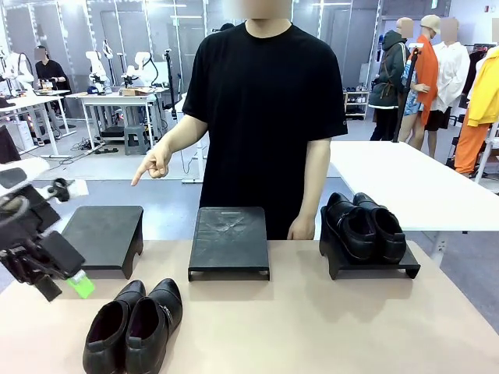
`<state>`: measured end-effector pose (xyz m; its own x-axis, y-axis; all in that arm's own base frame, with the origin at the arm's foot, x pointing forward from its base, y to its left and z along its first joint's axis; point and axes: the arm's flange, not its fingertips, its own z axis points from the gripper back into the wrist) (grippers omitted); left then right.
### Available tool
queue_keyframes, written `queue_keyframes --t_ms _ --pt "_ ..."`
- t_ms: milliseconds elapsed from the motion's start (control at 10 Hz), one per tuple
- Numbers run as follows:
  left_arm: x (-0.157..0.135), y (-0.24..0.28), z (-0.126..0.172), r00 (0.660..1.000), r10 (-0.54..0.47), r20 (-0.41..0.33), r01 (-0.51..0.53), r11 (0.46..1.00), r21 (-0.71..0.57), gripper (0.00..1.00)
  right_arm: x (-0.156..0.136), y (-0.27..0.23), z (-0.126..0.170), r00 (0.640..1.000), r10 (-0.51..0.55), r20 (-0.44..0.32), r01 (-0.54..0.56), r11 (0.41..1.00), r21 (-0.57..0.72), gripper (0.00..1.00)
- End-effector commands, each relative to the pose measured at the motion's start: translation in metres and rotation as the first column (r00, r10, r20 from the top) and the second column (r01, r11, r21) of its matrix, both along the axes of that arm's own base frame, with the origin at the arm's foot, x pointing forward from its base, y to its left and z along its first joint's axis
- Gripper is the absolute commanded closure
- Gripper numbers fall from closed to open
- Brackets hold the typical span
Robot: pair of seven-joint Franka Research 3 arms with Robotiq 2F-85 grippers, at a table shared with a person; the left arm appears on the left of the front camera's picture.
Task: Place the shoes on the stand as instructed by the person.
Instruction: Pick up another pair of Shoes and place it on the Shoes Stand indicated by the person.
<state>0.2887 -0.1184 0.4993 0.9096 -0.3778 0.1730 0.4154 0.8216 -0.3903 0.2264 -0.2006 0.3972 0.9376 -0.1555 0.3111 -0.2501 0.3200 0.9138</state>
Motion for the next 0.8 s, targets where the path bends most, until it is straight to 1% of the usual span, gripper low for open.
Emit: queue_keyframes --t_ms 0,100,200,300,400,500,700 --pt "0.024 -0.046 -0.005 0.998 0.045 -0.042 -0.040 0.994 0.105 0.00 -0.003 -0.001 0.003 1.000 0.011 0.006 -0.011 1.000 -0.007 0.00" --pt "0.034 -0.063 -0.013 0.994 0.085 -0.062 -0.076 0.987 0.144 0.00 -0.003 -0.001 0.003 1.000 0.011 0.006 -0.011 1.000 -0.007 0.00" --pt "0.044 -0.076 -0.027 0.986 0.146 -0.077 -0.132 0.977 0.166 0.00 -0.003 -0.001 0.003 1.000 0.011 0.006 -0.011 1.000 -0.007 0.00" --pt "0.049 -0.085 -0.040 0.979 0.187 -0.081 -0.169 0.967 0.189 0.00 -0.003 -0.001 0.003 1.000 0.011 0.006 -0.011 1.000 -0.007 0.00" --pt "0.055 -0.089 -0.053 0.971 0.227 -0.071 -0.205 0.950 0.238 0.00 -0.003 -0.001 0.003 1.000 0.011 0.006 -0.011 1.000 -0.007 0.00" --pt "0.057 -0.092 -0.062 0.966 0.243 -0.083 -0.217 0.945 0.247 0.00 -0.003 -0.001 0.003 1.000 0.011 0.006 -0.011 1.000 -0.007 0.00" --pt "0.060 -0.088 -0.078 0.950 0.310 -0.039 -0.287 0.914 0.288 0.00 -0.003 -0.001 0.003 1.000 0.011 0.006 -0.011 1.000 -0.007 0.00"
